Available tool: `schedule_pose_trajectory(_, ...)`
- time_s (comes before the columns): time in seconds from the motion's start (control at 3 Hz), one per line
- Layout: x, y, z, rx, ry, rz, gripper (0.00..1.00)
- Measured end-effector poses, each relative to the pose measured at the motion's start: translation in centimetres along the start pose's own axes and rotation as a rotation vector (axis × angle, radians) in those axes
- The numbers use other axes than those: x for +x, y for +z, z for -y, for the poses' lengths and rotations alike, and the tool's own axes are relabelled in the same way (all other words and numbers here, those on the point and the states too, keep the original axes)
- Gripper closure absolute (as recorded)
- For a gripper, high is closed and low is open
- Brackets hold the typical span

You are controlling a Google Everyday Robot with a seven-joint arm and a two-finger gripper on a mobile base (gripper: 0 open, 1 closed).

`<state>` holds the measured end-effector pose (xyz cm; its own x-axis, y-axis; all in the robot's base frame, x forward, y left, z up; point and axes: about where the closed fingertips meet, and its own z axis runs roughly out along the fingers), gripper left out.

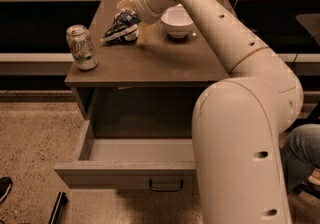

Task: Place blue chip bag into top drawer

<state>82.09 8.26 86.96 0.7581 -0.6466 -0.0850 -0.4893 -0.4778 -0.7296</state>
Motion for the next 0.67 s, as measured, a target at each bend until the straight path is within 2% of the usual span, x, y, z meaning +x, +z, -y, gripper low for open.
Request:
schedule_pose_trajectory(0.33, 0.17, 0.91, -0.79, -0.02, 0.008, -0.004, 0.42)
schedule_pose_trajectory(0.67, 0.24, 1.14, -1.27, -0.028, 0.014, -0.011, 0.65)
